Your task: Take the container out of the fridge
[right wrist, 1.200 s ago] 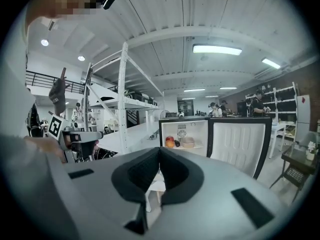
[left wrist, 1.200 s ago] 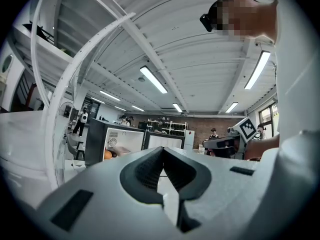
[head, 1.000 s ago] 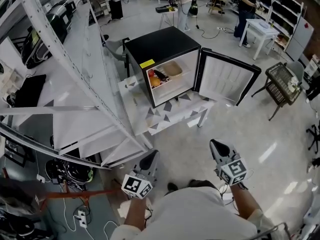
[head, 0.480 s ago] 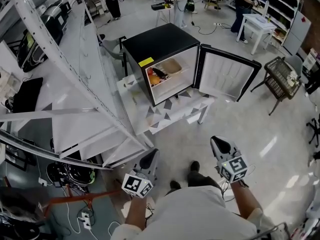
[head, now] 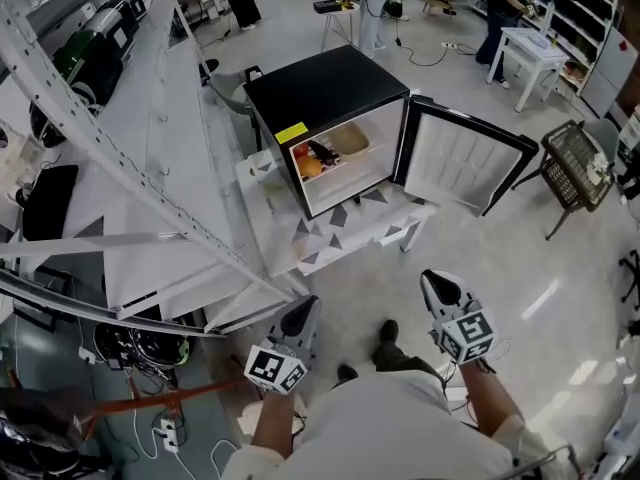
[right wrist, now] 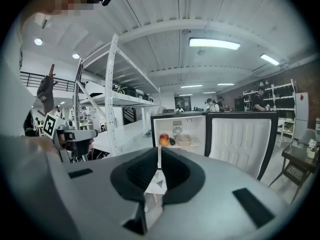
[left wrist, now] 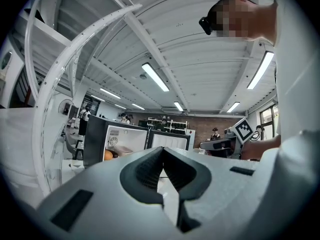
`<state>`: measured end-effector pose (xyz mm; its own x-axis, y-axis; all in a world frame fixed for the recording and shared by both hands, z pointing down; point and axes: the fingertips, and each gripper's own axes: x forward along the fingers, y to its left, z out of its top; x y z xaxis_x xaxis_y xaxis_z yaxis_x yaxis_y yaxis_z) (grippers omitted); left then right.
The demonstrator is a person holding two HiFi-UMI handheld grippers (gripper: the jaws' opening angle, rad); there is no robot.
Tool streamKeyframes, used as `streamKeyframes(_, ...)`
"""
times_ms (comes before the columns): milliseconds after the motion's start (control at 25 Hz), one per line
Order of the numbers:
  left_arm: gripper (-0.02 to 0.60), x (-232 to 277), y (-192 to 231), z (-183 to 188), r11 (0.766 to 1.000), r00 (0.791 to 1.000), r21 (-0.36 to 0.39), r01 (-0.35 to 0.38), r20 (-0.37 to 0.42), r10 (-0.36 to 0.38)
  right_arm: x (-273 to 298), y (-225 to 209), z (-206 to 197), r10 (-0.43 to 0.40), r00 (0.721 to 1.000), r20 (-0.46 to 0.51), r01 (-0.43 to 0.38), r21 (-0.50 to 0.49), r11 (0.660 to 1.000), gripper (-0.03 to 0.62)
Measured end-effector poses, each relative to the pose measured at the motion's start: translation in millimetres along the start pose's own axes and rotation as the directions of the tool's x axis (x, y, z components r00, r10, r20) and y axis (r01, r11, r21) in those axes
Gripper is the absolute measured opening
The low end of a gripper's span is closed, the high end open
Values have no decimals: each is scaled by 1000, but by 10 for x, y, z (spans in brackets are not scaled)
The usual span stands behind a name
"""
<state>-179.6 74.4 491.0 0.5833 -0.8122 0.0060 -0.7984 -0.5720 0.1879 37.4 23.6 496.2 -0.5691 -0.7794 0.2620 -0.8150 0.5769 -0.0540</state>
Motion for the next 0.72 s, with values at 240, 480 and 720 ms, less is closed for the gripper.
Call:
streamKeyframes(240, 3, 408, 140, 32, 999, 999, 7, -43, -13, 44, 342, -339, 99, 47, 999, -4, -47, -1, 999, 26)
streamKeyframes(480, 3, 774, 238, 1, 995, 994, 13, -102, -31, 102, 619, -648, 136, 107, 994, -10, -108, -8, 994, 26)
streamKeyframes(720, 3, 1099, 214, 11, 988, 988, 26, -150, -43, 151, 817, -941, 159, 167, 986, -17, -167, -2, 986, 26)
